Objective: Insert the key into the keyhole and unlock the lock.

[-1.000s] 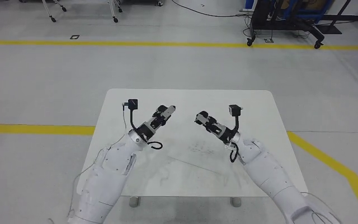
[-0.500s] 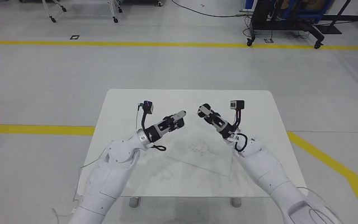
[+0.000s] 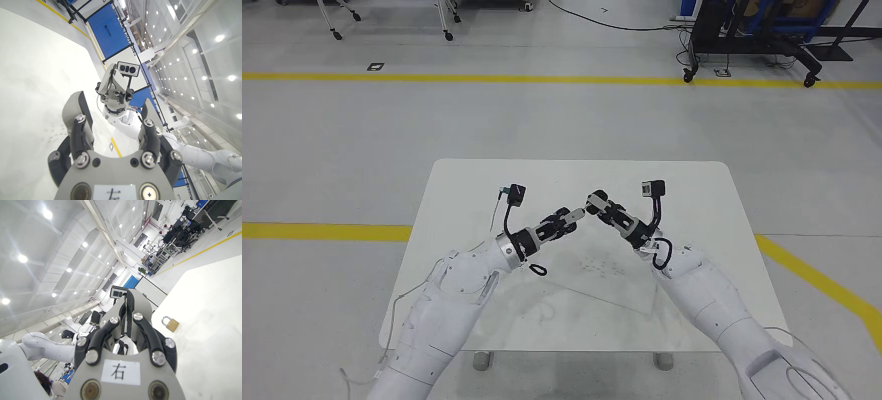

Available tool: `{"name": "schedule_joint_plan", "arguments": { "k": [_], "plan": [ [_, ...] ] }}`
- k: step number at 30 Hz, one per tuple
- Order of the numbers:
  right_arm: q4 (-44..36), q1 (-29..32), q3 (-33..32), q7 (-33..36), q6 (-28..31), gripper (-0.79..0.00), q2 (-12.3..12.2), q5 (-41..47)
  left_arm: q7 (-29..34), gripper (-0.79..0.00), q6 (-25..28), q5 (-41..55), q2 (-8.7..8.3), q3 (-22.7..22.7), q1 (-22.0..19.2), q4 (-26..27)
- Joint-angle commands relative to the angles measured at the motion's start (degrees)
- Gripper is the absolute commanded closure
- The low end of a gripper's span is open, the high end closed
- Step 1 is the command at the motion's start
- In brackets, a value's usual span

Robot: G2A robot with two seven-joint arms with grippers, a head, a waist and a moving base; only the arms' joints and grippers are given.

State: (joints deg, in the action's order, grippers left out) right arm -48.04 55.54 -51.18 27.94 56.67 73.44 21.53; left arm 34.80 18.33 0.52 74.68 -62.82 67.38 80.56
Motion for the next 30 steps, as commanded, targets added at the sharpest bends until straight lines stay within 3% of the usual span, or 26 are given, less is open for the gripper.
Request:
{"name": "schedule_joint_plan", "arguments": {
  "k": [1,11,13,30],
  "plan": [
    [0.2,-0.1,0.1,0.4,0.1,0.000,0.2,0.0,-0.5,-0.314,-0.4,-0.1,0.01,0.1,0.0,-0.1],
    [1.3,-0.5,0.7,1.9,-0.1,0.000,1.0,-0.2,-2.3,-0.215,-1.6,-2.0,0.10,1.0,-0.2,0.0],
    [1.5,-0.5,0.7,2.1,-0.2,0.000,1.1,-0.2,-2.4,0.000,-1.6,-2.1,0.10,1.1,-0.1,0.1],
    [2.6,-1.0,0.1,3.8,-0.4,0.000,1.8,-0.3,-4.1,0.000,-2.5,-4.2,-0.15,0.6,-0.1,0.2]
  ]
}}
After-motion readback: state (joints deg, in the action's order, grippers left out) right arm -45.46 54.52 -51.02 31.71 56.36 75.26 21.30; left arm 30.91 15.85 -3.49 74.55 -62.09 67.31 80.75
